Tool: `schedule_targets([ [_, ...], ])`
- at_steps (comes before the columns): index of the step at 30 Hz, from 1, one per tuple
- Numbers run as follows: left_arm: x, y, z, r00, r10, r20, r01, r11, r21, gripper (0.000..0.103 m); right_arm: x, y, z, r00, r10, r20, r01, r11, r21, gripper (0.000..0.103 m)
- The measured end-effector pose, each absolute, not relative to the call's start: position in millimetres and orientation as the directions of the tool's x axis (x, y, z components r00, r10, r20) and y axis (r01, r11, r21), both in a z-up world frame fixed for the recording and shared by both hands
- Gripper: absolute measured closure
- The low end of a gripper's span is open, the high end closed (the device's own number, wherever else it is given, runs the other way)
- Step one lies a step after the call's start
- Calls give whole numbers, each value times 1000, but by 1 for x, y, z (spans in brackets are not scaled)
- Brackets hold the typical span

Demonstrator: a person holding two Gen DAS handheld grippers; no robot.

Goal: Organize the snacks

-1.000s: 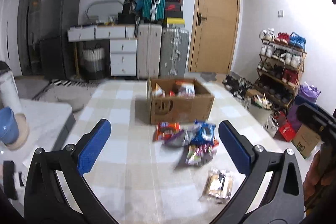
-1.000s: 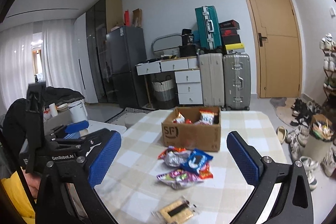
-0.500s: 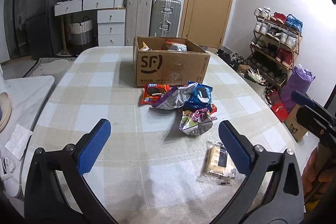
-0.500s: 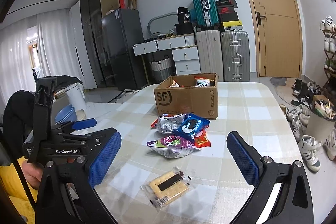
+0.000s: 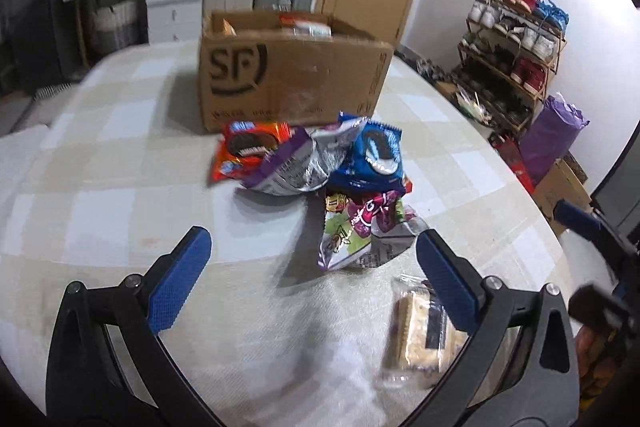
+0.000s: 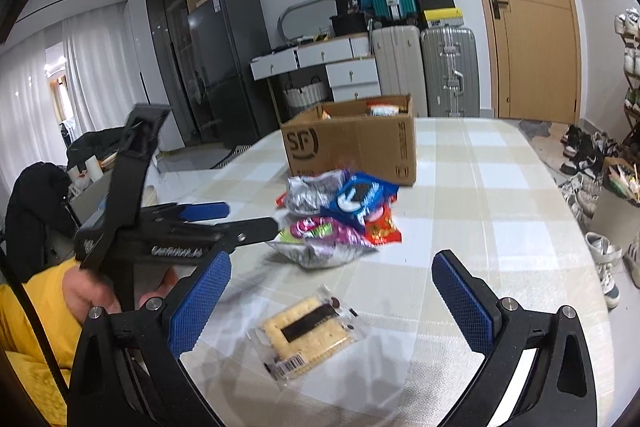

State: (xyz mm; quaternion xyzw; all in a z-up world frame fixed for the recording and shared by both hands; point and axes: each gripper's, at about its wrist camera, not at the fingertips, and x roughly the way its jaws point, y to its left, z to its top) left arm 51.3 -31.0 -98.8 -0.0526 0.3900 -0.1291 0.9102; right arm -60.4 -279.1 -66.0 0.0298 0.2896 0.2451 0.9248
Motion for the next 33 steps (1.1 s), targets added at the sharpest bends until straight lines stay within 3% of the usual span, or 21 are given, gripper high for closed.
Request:
schedule_targets([
  [6, 94, -38, -131, 575, -354, -737, 204, 935, -289, 1, -39, -285, -88, 680, 484, -551, -423, 873, 244, 1],
  [11, 119, -44, -146, 559, -391, -731, 202, 919, -338, 8, -27, -287, -101, 656, 491, -573, -411, 869, 274, 1],
  [13, 125, -45, -150, 554, -429, -714, 212, 902, -377, 17, -22, -287, -105, 647, 497, -579, -411, 866, 284, 1],
  [16, 132, -46, -154, 540, -484, -689, 228, 872, -434, 39, -19, -287, -109, 636, 502, -586, -410, 863, 294, 1],
  [18, 128, -51, -156, 539, -509, -672, 244, 857, -454, 71, -19, -286, -110, 632, 505, -587, -412, 861, 298, 1],
  [19, 129, -54, -156, 534, -509, -675, 254, 858, -446, 73, -19, -285, -110, 631, 509, -586, -415, 859, 299, 1],
  [26, 129, -53, -159, 539, -517, -665, 257, 853, -454, 83, -21, -280, -109, 627, 504, -593, -420, 861, 287, 1],
  [33, 113, -37, -155, 557, -522, -646, 248, 847, -470, 86, -21, -272, -105, 633, 466, -618, -409, 879, 245, 1],
])
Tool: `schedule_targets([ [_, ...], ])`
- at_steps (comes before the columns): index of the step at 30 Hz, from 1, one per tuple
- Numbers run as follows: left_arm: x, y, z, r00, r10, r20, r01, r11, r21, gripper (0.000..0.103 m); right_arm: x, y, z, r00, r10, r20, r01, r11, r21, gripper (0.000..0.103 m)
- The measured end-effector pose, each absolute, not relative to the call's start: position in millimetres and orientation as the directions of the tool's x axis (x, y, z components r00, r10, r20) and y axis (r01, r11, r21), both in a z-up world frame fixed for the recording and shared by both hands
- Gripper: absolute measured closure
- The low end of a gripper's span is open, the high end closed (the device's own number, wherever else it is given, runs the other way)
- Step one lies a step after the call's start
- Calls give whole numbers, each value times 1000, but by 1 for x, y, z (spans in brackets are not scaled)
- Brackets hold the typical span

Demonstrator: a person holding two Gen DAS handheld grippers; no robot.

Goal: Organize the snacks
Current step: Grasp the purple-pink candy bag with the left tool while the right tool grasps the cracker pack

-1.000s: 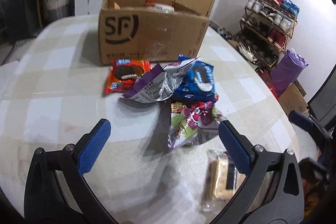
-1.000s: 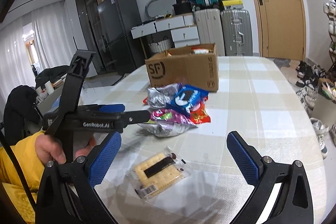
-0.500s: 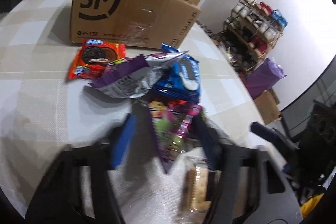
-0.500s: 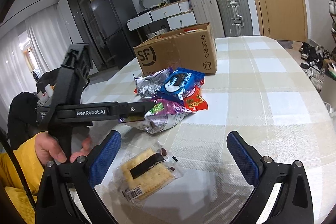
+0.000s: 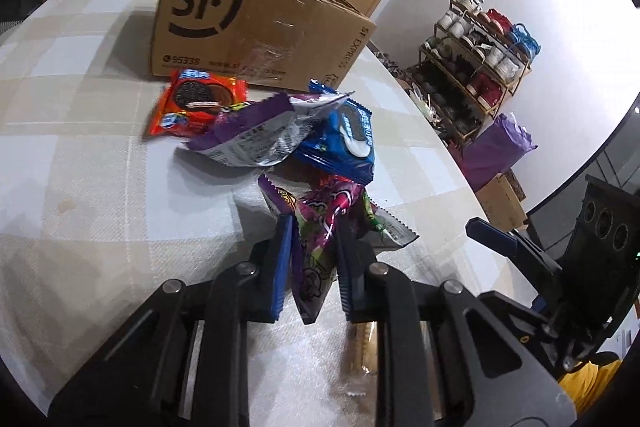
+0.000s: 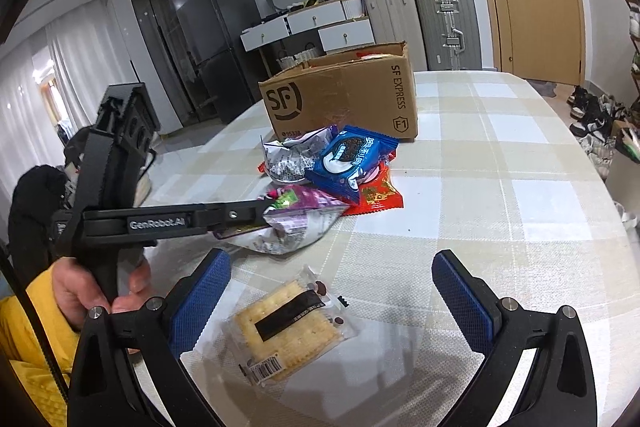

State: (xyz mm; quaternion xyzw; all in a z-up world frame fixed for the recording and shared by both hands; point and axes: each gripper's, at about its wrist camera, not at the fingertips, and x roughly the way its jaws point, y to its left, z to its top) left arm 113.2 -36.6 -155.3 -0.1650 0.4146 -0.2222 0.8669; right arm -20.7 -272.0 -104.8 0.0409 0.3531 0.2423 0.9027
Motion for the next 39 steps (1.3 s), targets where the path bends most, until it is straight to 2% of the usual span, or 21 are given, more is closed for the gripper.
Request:
schedule_targets([
  [12, 77, 12, -137, 607, -546, -578, 233, 817, -527, 86, -22, -254, -109, 610, 416, -674, -413, 893, 178, 1],
  [21, 42, 58, -108, 675, -525, -518, 213, 812, -544, 86, -22, -233, -126, 488, 425, -762, -518, 844, 140, 1],
  [31, 8, 75, -89, 699, -503, -507, 207, 822, -530, 86, -17, -195, -151, 440, 320, -839, -605, 796, -13, 1],
  [37, 2, 77, -84, 705, -497, -507, 201, 825, -529, 86, -18, -200, -152, 435, 325, -840, -601, 799, -2, 4],
  [39, 3, 76, -85, 703, -498, -507, 203, 824, -529, 86, -19, -200, -152, 440, 327, -837, -596, 803, 1, 8],
])
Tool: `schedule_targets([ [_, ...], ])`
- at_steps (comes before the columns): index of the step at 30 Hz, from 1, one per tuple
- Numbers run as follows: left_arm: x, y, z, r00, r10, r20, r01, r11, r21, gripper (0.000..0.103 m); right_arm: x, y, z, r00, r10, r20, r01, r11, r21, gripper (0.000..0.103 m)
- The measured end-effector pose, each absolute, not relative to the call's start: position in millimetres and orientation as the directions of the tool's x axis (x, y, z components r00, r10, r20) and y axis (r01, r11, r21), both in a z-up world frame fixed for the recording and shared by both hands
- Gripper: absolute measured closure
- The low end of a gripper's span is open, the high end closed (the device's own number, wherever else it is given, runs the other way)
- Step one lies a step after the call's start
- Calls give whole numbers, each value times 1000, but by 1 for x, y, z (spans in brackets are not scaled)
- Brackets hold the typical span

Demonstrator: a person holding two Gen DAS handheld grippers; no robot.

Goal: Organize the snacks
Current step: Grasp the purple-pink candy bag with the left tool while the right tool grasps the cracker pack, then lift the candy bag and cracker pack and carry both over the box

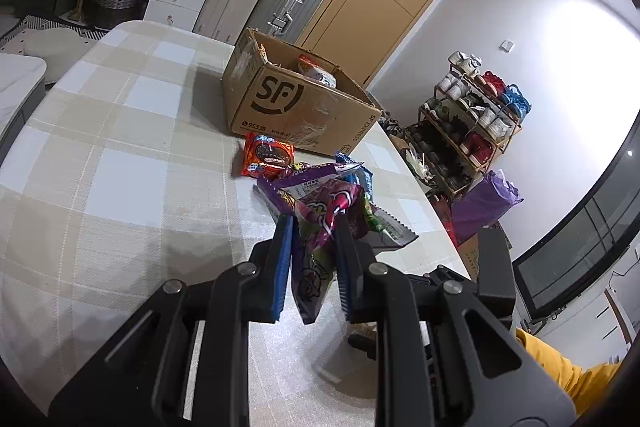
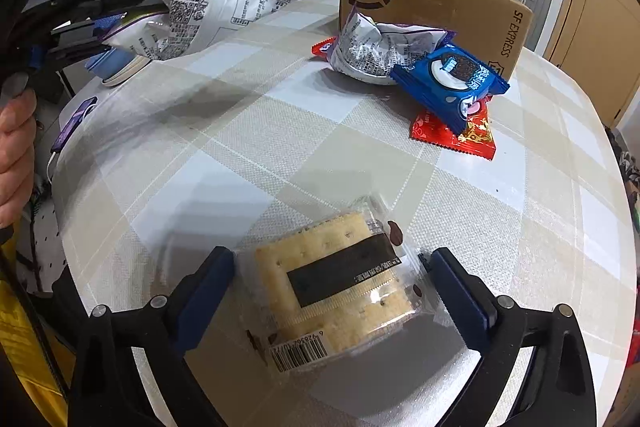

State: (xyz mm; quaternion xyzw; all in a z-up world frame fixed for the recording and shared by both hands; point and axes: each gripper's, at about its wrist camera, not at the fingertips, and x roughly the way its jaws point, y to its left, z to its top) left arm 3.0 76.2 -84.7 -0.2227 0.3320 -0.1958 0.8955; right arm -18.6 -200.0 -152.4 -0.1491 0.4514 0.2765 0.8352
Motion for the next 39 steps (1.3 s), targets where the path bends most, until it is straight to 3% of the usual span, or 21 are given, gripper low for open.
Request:
schedule_targets([
  [6, -1, 77, -83, 701, -497, -512, 201, 826, -527, 86, -18, -215, -145, 438, 375, -817, -576, 815, 65, 24],
  [22, -5, 72, -74, 710, -487, -509, 205, 834, -512, 86, -23, -242, -116, 494, 491, -718, -513, 831, 215, 25],
  [39, -8, 59, 14, 789, -444, -426, 262, 869, -420, 86, 7, -252, 37, 604, 636, -481, -577, 765, 286, 25],
])
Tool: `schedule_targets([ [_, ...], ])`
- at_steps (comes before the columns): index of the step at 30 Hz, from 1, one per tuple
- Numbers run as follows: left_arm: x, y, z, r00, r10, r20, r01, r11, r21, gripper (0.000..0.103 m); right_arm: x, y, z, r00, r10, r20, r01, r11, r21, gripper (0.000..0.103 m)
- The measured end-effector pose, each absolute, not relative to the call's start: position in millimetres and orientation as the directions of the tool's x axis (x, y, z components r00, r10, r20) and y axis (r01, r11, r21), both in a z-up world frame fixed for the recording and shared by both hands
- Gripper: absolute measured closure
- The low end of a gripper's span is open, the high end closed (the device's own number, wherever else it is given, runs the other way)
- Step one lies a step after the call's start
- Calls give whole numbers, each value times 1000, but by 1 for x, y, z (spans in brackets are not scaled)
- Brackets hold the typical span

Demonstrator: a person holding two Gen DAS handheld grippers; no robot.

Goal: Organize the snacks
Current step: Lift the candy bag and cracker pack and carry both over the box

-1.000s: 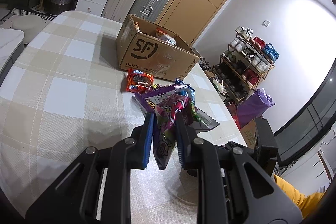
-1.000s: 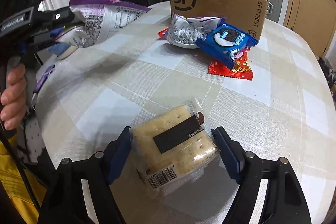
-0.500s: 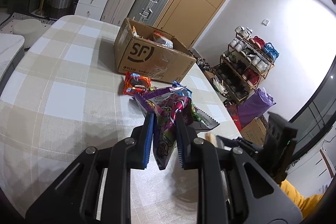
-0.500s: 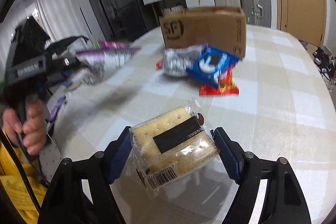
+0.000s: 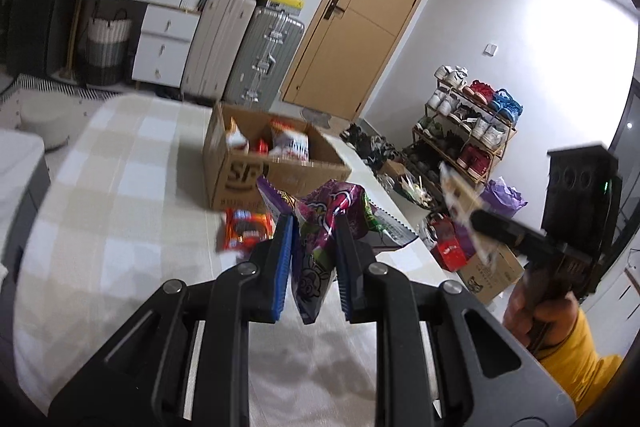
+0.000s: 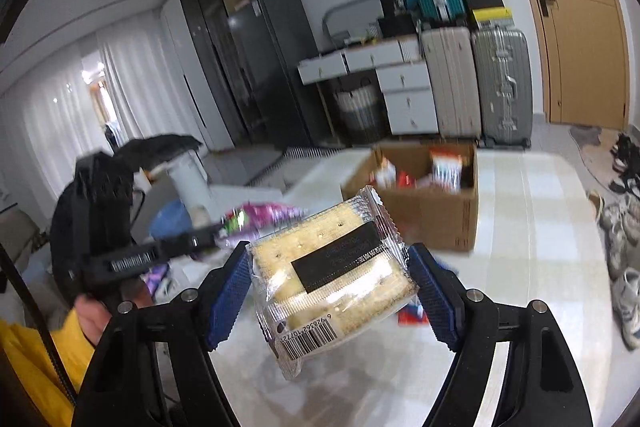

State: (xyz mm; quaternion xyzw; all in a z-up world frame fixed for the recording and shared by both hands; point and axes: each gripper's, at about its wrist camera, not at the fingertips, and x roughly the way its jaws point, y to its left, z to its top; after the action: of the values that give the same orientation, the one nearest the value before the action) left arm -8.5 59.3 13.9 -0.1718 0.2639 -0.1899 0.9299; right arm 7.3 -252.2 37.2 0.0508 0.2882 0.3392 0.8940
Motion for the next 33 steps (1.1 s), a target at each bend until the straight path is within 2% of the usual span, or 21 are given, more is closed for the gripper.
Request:
schedule_targets([
  [10, 19, 44, 85, 820, -411, -399, 294, 899, -324, 86, 61, -255, 118, 629, 680, -377, -600, 733, 322, 25],
  [15, 45, 35, 118, 833, -405, -378, 306, 905, -297, 86, 102, -246, 137, 620, 691, -372, -592, 723, 356, 25],
  [21, 99, 26, 147, 833, -385, -396, 290, 915, -280, 86, 157, -245, 148, 625, 687, -371, -557, 725, 405, 25],
  [27, 165, 11, 151, 820, -368, -439, 277, 925, -259, 86, 216, -241, 143, 621, 675, -399, -524, 736, 429, 25],
  [33, 238, -2, 119, 780, -350, -519, 253, 934, -251, 86, 270, -229, 107, 596, 642, -482, -492, 766, 414, 24],
])
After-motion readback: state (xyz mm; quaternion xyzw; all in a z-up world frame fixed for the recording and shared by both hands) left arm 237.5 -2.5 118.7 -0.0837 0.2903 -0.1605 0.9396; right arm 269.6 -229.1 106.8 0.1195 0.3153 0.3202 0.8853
